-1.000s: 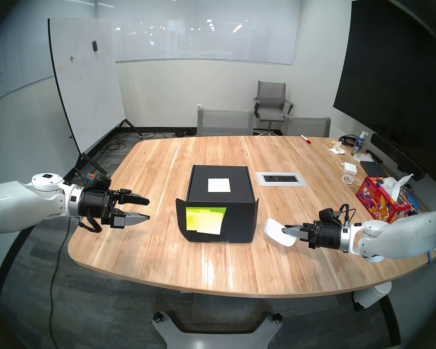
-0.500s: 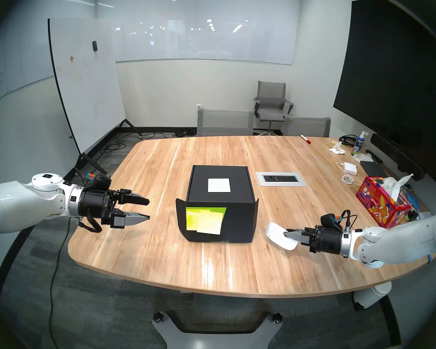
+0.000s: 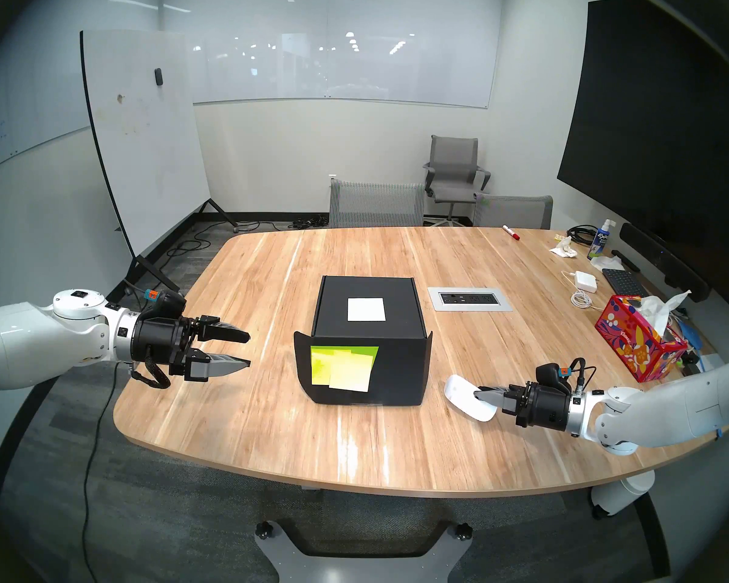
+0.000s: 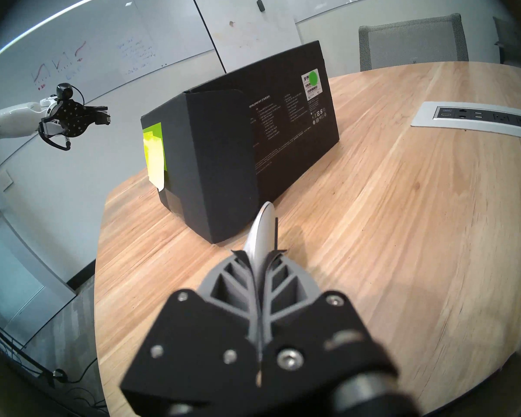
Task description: Open the box and place the mouse inside
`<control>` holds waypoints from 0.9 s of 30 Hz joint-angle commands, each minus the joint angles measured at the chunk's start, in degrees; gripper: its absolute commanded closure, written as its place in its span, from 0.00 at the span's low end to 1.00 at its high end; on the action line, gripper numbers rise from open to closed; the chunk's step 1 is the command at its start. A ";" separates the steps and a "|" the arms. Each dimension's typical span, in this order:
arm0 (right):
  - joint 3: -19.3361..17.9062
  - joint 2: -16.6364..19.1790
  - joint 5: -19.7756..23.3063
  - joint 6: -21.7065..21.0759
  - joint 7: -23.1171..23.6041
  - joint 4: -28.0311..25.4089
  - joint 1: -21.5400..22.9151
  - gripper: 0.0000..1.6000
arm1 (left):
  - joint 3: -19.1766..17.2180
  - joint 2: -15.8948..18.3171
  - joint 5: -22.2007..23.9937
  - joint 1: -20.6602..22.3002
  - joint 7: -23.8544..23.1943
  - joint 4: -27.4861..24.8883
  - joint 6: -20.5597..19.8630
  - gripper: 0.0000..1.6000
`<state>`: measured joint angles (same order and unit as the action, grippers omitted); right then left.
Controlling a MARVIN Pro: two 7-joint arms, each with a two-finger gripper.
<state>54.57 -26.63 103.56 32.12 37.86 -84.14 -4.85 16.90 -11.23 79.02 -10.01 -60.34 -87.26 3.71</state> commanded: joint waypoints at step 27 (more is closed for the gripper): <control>-3.20 -1.88 3.39 2.45 1.87 2.41 -3.94 0.95 | -0.64 -0.06 0.17 0.72 0.05 0.01 -0.14 0.00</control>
<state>52.28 -28.61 106.35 33.82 39.48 -81.57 -9.18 16.90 -11.23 79.02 -10.00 -60.34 -87.26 3.70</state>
